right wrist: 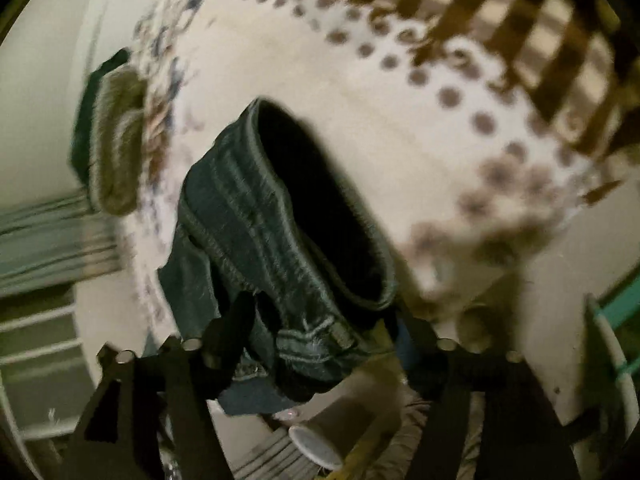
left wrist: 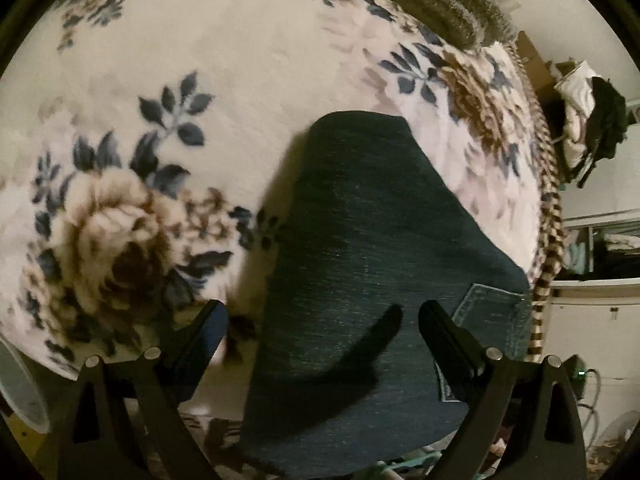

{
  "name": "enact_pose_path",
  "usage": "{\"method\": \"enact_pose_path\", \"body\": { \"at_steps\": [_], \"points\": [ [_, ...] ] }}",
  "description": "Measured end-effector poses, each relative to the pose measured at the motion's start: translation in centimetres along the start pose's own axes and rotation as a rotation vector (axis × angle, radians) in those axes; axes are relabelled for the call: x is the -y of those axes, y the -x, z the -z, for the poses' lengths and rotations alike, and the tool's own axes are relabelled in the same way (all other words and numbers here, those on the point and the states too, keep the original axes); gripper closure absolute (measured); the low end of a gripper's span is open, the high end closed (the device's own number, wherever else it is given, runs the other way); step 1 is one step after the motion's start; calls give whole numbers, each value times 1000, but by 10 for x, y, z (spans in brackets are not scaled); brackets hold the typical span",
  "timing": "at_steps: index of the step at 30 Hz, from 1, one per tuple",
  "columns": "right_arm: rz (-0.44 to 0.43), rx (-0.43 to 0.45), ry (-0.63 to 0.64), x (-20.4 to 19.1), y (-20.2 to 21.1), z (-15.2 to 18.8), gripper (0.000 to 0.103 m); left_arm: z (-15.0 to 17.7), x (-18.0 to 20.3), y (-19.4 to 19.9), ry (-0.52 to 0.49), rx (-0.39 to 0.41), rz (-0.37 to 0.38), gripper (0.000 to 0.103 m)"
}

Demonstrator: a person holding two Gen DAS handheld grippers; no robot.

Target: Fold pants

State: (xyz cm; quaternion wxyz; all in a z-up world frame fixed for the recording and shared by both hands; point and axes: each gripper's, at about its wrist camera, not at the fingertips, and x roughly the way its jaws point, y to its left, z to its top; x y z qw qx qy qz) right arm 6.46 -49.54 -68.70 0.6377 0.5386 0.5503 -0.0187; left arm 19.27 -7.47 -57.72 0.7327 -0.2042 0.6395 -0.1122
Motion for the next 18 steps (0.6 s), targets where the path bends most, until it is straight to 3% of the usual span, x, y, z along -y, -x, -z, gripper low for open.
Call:
{"method": "enact_pose_path", "body": {
  "at_steps": [4,6,12,16,18],
  "points": [
    [-44,-107,58,3,-29,6,28,3,0,-8,5,-19,49,5],
    [-74,-95,72,1,-36,5,22,5,2,-16,1,-44,67,6],
    [-155,-68,141,-25,-38,8,27,14,1,-33,-11,-88,54,6],
    [-91,-87,194,-27,-44,3,27,16,-3,-41,8,-99,83,6],
    [-132,-96,168,-19,-51,0,23,16,-3,-43,14,-92,93,6]
  ]
}}
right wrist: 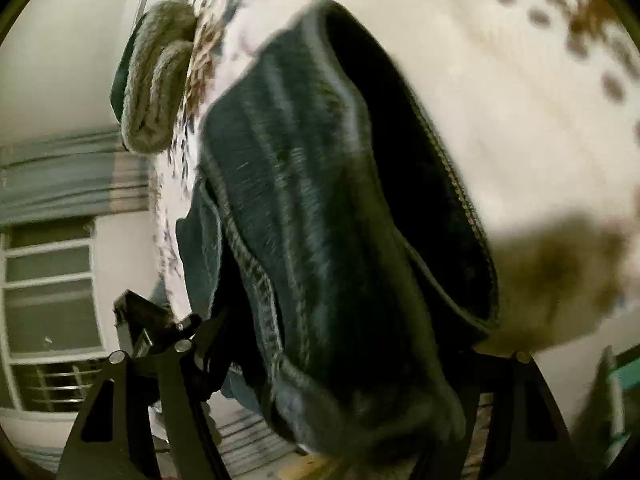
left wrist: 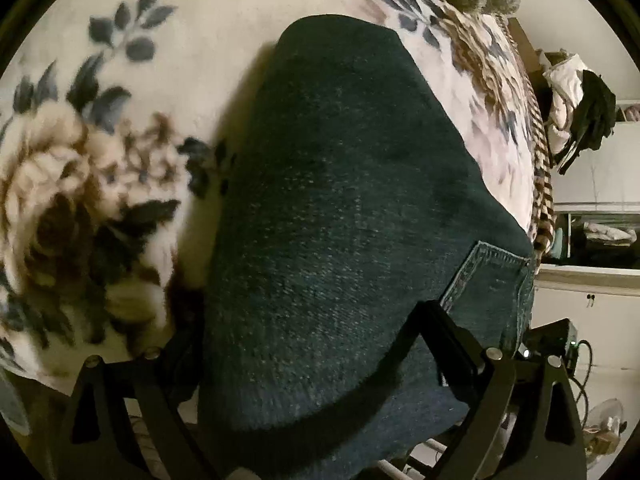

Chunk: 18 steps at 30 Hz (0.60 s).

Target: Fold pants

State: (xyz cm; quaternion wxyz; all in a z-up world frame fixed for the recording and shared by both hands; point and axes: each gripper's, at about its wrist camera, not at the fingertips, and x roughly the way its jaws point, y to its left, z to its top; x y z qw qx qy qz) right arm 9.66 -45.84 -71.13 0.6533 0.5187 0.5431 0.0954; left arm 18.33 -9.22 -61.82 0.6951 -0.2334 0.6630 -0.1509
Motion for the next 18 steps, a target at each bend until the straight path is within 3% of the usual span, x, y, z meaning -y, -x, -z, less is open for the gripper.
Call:
{"method": "enact_pose_path", "body": {
  "at_steps": [2,4,5,6,8,10,18],
  "points": [
    [-38,-9,-17,-1,-5,-7,23,0,0,0,5,6,8,6],
    [-41,0,-34,-1,-4,-7,32,1,-3,4,30,26,35,8],
    [-34,9,-40,-1,-4,-6,42,2,-5,7,41,37,41,19],
    [-19,24,-41,-1,-1,-3,51,3,-8,11,53,52,46,40],
    [-24,45,-67,0,6,3,59,5,-11,19,64,70,58,62],
    [-6,60,-70,-9,12,8,63,9,-8,30,46,89,97,74],
    [26,53,-2,-64,35,10,68,9,27,91,-19,165,86,79]
  ]
}}
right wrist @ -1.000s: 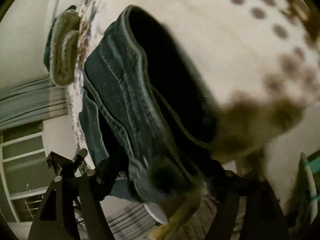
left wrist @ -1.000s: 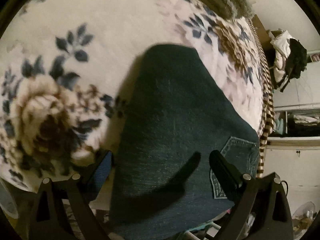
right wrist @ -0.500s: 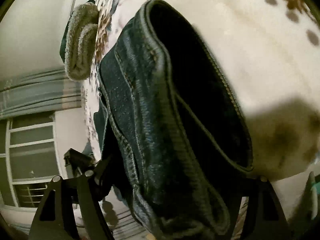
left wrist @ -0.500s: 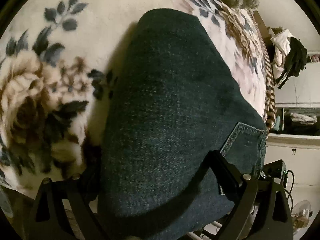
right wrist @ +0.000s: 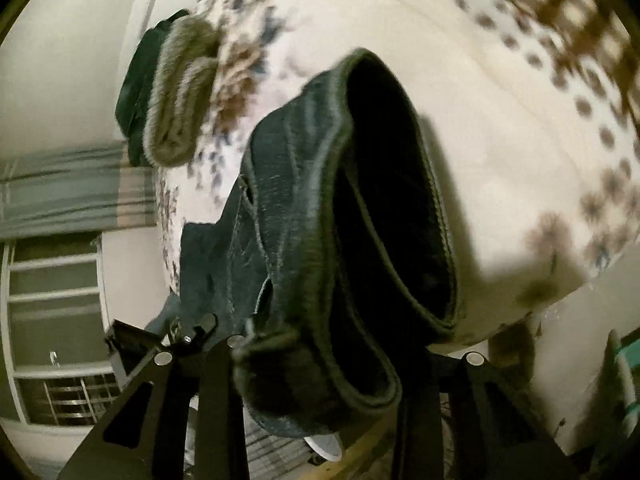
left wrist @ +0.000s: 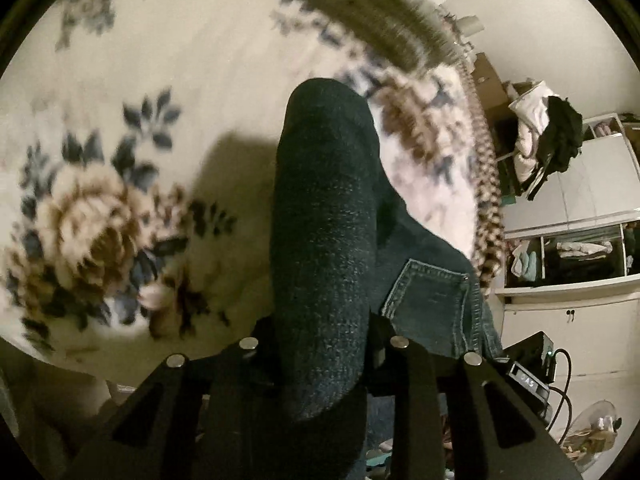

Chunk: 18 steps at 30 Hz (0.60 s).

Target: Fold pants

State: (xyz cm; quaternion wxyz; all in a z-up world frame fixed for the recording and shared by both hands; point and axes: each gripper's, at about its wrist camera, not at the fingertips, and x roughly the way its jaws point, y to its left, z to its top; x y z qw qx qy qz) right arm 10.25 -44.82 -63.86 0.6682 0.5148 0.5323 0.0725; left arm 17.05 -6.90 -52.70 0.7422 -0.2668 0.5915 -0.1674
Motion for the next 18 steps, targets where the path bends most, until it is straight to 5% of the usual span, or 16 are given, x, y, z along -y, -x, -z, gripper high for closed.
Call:
{"method": "enact_pose_path", "body": {
  "at_steps": [8,14,18],
  "points": [
    [-30,32,92,-98,33,-37,68,-62,46,53,-27,71,35,79],
    [-66,96,152,-190,27,-109,68,-157,74,69,-46,142,67,79],
    [-85,130,173,-250,-1,-167,68,-249,80,66,-50,174,90,79]
  ]
}}
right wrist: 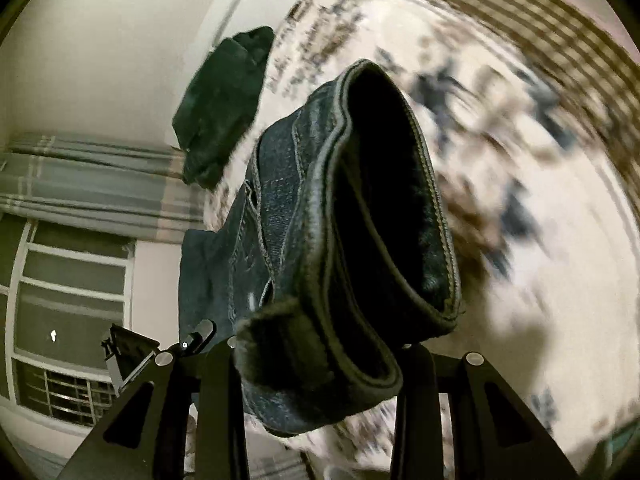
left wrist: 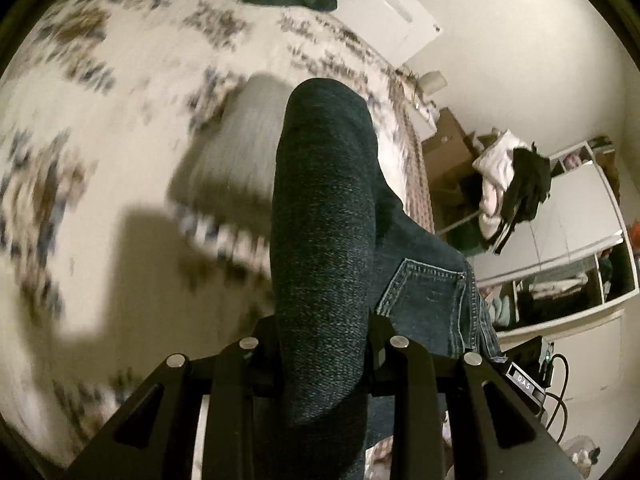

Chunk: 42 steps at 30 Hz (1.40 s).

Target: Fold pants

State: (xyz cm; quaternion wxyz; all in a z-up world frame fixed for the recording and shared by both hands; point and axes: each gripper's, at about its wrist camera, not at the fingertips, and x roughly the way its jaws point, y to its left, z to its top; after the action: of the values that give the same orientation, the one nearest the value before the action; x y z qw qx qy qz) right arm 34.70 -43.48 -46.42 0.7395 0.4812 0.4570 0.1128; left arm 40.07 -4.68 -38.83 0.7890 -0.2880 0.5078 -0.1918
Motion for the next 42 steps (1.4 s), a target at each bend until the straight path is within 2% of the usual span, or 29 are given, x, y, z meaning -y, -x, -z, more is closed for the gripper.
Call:
{"method": "enact_pose_path", "body": {
  "at_steps": [4,7,9,13,16,17,19,21,22,24,29,32,37,42],
  "points": [
    [-17,17,9,-36,-60,-71,68,-75,-10,-28,-5,19,6,79],
    [-21,20,11,-48,-109,-117,68,-123,-27,-58,-2,16,4,79],
    [-17,13,5,-47,-138,-140,68,-145,-42,-85,0,1,-5,78],
    [26,-22,-37,-25,-185,-171,68,-161,-65,-129,9,-70,-37,78],
    [71,-60,-47,-8,-199,-175,65,-158,-77,-144,27,-116,-50,71],
    [83,-70,-47,-5,-201,-176,58,-156,-76,-144,22,-123,-60,67],
    [129,-82,-25,-7,-200,-177,52,-153,-68,-141,-19,-133,-121,58],
    [212,-87,40,-16,-198,-175,35,-148,-55,-138,-78,-152,-219,49],
    [257,-87,79,-23,-198,-174,31,-147,-50,-137,-97,-153,-253,46],
    [335,-78,136,-30,-197,-169,18,-142,-37,-131,-150,-140,-324,23],
    [481,5,202,-52,-181,-162,8,-133,-9,-115,-248,-99,-406,4],
    [582,80,288,-73,-164,-148,6,-129,5,-108,-290,-87,-432,4],
    [697,179,410,-119,-133,-117,2,-119,35,-89,-349,-46,-492,4],
    [732,242,493,-172,-88,-85,2,-103,70,-48,-372,9,-513,4]
  ]
}}
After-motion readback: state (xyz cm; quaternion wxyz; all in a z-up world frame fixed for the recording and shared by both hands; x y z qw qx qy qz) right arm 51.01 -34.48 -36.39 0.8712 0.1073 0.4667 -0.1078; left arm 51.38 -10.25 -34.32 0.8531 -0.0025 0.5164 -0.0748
